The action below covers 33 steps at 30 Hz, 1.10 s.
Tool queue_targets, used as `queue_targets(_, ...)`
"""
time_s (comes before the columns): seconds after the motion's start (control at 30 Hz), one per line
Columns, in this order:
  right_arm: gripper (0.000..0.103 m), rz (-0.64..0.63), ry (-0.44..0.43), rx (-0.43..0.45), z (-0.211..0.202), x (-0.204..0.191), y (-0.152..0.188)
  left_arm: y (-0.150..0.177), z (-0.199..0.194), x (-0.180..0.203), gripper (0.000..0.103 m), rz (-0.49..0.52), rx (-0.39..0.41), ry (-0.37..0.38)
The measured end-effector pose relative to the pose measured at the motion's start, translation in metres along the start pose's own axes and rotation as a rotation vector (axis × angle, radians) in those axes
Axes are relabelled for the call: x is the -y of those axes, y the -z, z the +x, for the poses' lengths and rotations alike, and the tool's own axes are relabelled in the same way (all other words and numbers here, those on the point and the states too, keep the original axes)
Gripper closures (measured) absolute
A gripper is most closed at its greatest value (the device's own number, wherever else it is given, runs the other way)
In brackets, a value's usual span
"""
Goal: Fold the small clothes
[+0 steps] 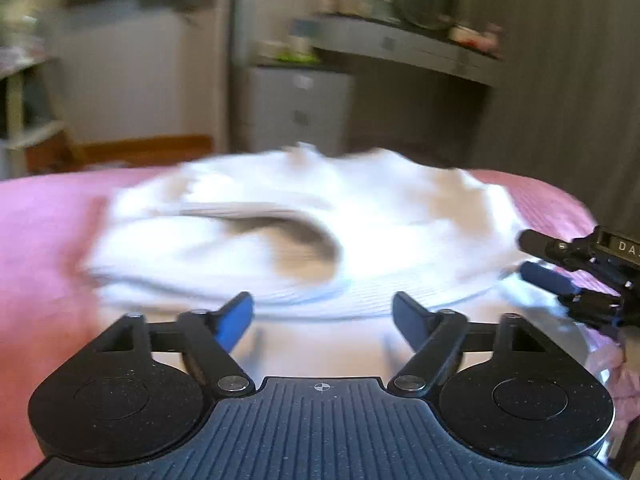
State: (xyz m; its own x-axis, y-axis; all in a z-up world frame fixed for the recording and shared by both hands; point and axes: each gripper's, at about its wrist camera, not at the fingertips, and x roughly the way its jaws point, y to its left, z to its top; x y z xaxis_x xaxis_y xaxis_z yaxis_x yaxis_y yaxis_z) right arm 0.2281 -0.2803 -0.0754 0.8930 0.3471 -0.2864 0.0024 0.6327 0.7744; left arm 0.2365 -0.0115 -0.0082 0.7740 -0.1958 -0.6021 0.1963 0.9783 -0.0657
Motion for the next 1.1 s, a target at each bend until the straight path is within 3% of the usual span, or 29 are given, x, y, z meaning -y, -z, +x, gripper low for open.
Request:
queue_targets(0.1,0.064,-0.081,0.023,-0.034,0.007,-0.012,0.009,0.005,-0.017,-0.025,0.009,-0.043,0.009,-0.181)
queue_targets(0.23,0.064,-0.224,0.076,-0.108,0.017,-0.037,0.026,0.008,-0.015,-0.08,0.009,-0.212,0.024,-0.271)
queue_targets(0.4,0.065,-0.406,0.151,-0.153,0.031,-0.085,0.045,0.021,-0.001,-0.12,0.009,-0.322,-0.06,-0.228)
queue_targets(0.57,0.064,-0.709,0.157,-0.155,0.07,-0.156,0.059,0.03,-0.001,-0.121,0.007,-0.29,-0.033,-0.22)
queue_targets(0.67,0.064,-0.903,0.156,-0.223,0.109,-0.192,0.074,0.034,-0.005,-0.122,0.007,-0.308,-0.015,-0.189)
queue_targets(0.8,0.064,-1.09,0.241,-0.281,0.151,-0.212,0.094,0.038,-0.011,-0.13,0.007,-0.347,0.002,-0.153)
queue_targets(0.93,0.066,-1.13,0.317,-0.308,0.18,-0.221,0.097,0.04,-0.012,-0.131,0.007,-0.353,0.014,-0.147)
queue_targets(0.97,0.072,-1.14,0.323,-0.317,0.184,-0.219,0.098,0.04,-0.011,-0.13,0.007,-0.35,0.016,-0.151)
queue_targets(1.03,0.096,-1.154,0.313,-0.324,0.189,-0.22,0.102,0.041,-0.011,-0.129,0.007,-0.345,0.021,-0.155)
queue_targets(1.1,0.096,-1.064,0.3,-0.25,0.178,-0.22,0.089,0.041,-0.012,-0.13,0.007,-0.353,0.028,-0.153)
